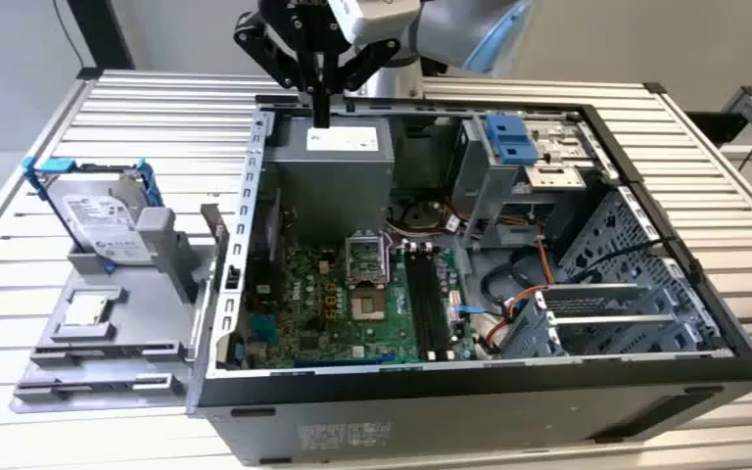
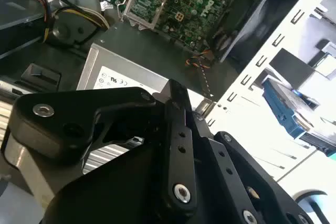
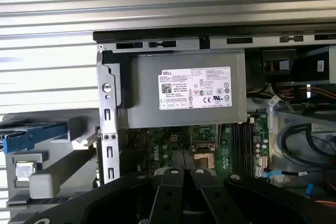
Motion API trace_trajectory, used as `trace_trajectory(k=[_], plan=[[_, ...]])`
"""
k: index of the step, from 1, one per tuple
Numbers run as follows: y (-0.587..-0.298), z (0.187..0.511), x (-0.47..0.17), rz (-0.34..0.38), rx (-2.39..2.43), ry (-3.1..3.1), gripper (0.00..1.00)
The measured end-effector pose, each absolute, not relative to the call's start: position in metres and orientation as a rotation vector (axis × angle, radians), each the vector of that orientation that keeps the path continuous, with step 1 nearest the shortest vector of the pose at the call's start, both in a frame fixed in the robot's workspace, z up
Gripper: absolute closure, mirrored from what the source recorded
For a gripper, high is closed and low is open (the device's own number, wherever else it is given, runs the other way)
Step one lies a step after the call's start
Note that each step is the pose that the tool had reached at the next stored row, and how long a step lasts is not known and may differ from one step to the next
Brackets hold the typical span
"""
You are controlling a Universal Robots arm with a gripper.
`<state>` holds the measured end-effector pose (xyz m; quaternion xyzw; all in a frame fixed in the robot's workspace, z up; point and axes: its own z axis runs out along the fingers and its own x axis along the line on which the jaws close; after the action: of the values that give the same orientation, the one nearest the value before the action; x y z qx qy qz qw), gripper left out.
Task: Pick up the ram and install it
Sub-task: 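Reach for the ram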
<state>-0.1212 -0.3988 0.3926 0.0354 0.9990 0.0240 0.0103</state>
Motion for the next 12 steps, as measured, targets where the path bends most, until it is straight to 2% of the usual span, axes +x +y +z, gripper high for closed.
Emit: trace_trajectory(k=[12], plan=[[-0.3988, 0.3926, -0.1212, 0.075, 0.11, 3.118, 1.0]])
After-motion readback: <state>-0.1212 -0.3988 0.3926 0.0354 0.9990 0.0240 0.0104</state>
